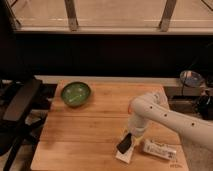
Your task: Place the eraser on the white sponge
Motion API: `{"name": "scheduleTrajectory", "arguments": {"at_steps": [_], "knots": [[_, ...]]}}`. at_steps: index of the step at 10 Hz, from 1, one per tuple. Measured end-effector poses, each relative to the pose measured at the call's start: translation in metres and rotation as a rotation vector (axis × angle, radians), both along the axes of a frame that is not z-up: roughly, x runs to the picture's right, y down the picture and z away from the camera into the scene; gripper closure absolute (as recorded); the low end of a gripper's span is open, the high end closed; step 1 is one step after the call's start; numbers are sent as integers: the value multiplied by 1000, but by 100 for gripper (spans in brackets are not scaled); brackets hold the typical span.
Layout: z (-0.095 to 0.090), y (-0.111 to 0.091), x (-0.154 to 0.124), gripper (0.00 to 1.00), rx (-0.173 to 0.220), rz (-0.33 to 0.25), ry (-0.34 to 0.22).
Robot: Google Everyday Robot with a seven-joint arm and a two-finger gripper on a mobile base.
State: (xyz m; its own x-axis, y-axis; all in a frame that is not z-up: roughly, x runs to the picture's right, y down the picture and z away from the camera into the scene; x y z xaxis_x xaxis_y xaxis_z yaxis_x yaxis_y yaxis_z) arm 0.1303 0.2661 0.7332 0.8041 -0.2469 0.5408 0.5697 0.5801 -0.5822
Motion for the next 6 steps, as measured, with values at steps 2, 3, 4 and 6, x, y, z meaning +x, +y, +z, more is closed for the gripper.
{"name": "scheduleTrajectory", "arguments": {"at_steps": [2, 3, 4, 6], "knots": [[-2, 10, -9, 38, -28, -13, -2], [-4, 17, -10, 27, -40, -13, -1], [-5, 22, -13, 21, -50, -16, -4], [-5, 27, -17, 20, -61, -20, -9]]}}
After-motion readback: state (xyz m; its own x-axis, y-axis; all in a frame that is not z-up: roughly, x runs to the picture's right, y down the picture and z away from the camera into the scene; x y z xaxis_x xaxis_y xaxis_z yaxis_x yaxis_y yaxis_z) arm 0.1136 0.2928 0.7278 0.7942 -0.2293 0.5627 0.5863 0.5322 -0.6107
